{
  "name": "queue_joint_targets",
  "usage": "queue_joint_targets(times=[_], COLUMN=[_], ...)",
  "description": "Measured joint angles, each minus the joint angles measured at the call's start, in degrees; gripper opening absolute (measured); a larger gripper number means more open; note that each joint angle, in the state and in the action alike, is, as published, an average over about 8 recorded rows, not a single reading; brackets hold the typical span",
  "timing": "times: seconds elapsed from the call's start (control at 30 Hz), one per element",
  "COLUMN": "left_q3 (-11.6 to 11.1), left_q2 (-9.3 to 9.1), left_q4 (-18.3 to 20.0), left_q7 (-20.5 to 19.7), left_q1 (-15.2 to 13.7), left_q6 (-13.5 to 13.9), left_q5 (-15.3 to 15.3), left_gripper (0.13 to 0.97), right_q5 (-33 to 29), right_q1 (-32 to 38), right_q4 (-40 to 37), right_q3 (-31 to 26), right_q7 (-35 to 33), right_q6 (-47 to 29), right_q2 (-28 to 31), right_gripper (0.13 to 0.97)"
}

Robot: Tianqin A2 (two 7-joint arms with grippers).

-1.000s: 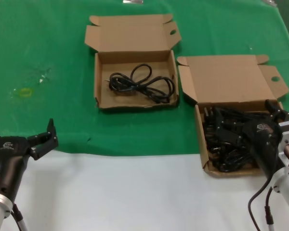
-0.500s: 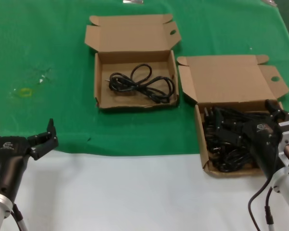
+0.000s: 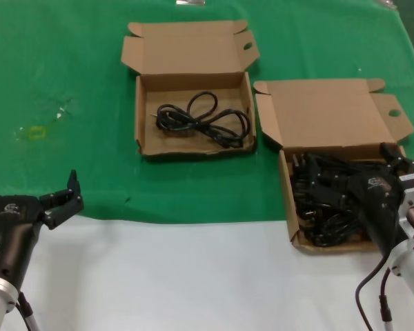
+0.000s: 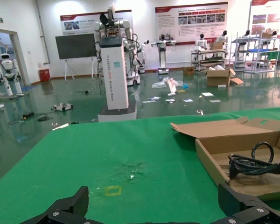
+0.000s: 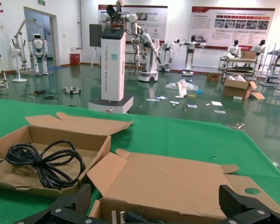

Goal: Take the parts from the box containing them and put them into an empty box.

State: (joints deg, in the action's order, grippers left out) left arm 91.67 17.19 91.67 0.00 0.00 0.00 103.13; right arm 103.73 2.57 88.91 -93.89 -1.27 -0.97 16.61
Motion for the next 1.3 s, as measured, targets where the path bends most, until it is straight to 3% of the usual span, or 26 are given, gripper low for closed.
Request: queue_joint_targets(times=[1.3], left_q3=[0.0], left_q2=[0.0], left_q4=[0.0], left_q7=[0.0], left_q1=[0.0], left_q6=[0.0], left_q5=[0.0], left_gripper=[0.966], right_q5=[0.0], right_q1=[0.0], right_q4=[0.0], right_q3=[0.0], right_q7=[0.0], right_q6=[0.0], right_q2=[0.0], right_gripper=[0.966])
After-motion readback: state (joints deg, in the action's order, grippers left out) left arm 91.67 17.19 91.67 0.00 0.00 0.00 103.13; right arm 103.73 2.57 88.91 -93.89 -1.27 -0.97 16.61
